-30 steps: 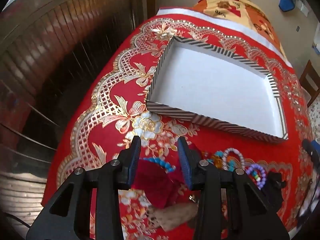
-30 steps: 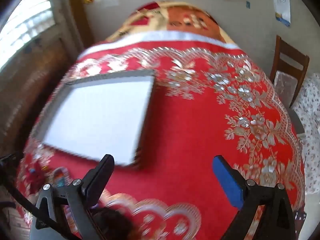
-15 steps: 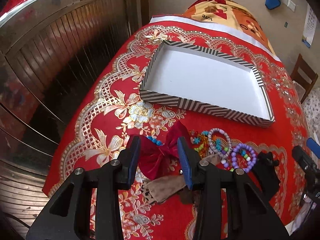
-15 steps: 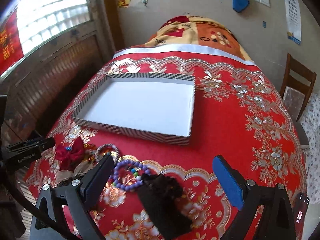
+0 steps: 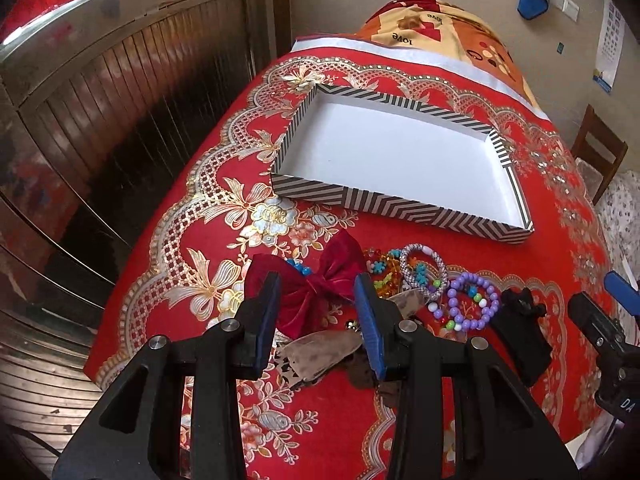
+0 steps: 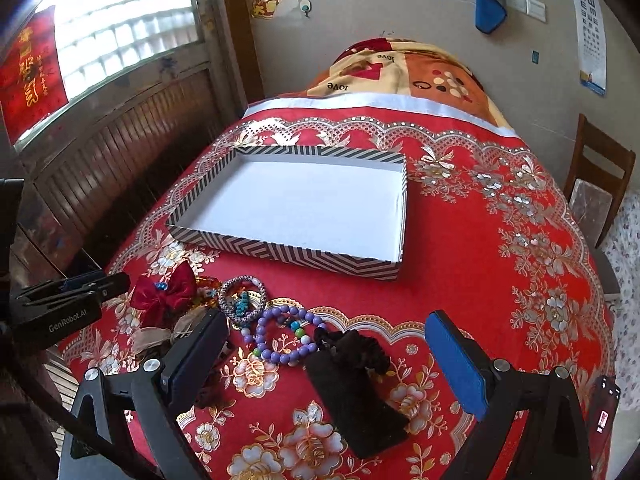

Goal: Organize jewelry
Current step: 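Move both grippers toward the jewelry pile beside the striped tray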

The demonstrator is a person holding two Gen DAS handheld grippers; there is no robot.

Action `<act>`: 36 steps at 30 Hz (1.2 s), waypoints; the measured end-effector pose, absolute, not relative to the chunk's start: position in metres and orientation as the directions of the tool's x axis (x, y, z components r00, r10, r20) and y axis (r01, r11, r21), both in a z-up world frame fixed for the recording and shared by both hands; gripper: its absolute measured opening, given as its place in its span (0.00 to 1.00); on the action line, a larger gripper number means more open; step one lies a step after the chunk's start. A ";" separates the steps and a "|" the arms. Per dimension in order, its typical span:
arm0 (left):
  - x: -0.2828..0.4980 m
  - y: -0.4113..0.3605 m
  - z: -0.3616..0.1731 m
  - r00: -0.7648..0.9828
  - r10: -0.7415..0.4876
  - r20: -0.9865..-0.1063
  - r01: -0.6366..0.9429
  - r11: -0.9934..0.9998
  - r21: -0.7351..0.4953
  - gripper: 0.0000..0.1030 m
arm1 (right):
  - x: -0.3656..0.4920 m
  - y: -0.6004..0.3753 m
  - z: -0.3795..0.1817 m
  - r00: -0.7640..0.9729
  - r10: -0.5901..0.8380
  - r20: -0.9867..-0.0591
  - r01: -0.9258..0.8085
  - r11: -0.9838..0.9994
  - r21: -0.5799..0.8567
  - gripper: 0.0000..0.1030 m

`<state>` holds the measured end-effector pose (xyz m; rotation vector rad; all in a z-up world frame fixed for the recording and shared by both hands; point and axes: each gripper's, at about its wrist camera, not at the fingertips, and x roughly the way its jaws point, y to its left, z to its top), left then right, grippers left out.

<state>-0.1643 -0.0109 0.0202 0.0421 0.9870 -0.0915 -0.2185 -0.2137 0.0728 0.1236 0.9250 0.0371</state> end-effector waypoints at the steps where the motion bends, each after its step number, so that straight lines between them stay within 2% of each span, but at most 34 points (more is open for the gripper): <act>1: -0.165 -0.012 0.020 0.547 -0.057 -0.835 0.098 0.995 -0.004 0.36 | -0.219 -0.214 0.073 0.601 0.086 -0.794 0.022 0.992 0.124 0.95; 36: -0.162 -0.011 0.017 0.540 -0.040 -0.841 0.099 0.995 0.016 0.36 | -0.216 -0.207 0.065 0.590 0.107 -0.800 0.000 0.991 0.133 0.95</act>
